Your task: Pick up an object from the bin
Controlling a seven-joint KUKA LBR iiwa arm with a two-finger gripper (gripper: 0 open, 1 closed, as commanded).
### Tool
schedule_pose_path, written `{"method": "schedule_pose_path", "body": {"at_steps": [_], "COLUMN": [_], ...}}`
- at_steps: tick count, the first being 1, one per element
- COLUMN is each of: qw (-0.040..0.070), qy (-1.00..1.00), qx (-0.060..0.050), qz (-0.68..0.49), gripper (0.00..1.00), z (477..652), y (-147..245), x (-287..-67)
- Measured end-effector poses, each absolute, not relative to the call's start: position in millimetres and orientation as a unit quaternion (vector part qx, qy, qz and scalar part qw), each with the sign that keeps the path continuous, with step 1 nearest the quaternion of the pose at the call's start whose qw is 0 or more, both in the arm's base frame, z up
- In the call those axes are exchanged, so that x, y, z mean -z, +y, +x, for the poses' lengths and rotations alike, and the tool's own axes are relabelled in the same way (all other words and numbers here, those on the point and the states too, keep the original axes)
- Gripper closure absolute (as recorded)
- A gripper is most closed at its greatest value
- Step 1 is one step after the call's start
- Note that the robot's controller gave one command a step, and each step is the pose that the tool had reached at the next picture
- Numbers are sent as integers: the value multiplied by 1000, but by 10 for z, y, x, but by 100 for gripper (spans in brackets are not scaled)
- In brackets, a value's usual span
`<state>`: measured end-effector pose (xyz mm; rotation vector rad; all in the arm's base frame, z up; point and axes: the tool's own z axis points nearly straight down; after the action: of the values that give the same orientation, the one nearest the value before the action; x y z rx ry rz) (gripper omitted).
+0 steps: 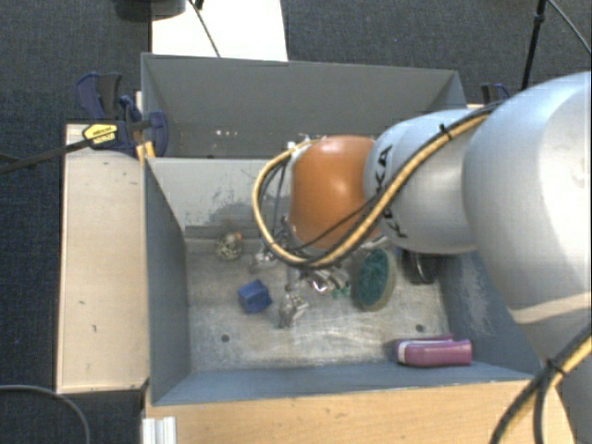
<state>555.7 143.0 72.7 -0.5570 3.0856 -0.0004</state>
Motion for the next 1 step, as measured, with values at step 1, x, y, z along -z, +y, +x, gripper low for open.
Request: {"method": "schedule_pose_path", "body": {"at_steps": [1], "qw": [3], "qy": [946], "qx": [-1], "qz": [-323], "gripper": [0], "z": [5521], "y": [2084], "x": [-827]}}
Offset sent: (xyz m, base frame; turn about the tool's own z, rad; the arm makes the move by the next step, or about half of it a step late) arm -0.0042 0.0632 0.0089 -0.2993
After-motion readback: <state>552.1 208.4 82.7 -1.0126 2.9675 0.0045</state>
